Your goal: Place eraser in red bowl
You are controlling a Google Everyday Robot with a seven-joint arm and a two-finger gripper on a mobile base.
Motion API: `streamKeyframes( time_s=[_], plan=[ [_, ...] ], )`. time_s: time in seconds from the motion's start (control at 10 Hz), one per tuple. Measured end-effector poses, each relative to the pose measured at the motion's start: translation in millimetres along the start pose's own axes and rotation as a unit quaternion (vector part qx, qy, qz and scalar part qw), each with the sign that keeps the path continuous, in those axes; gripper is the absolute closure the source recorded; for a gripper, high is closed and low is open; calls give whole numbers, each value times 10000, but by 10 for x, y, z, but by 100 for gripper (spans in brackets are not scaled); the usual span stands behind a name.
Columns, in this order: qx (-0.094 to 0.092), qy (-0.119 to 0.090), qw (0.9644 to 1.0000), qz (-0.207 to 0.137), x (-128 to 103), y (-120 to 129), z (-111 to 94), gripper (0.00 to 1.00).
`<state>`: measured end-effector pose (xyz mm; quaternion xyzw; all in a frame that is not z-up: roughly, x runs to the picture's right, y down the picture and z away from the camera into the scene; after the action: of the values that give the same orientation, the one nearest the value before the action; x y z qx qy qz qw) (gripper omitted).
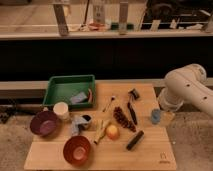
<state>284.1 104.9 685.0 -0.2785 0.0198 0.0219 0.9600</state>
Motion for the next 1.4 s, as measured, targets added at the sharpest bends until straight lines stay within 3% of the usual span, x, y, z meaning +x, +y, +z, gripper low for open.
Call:
streamKeyframes(
  time_s=[1.4],
  plan=[
    [-3,-12,10000,-47,-26,-3,25,20]
  ],
)
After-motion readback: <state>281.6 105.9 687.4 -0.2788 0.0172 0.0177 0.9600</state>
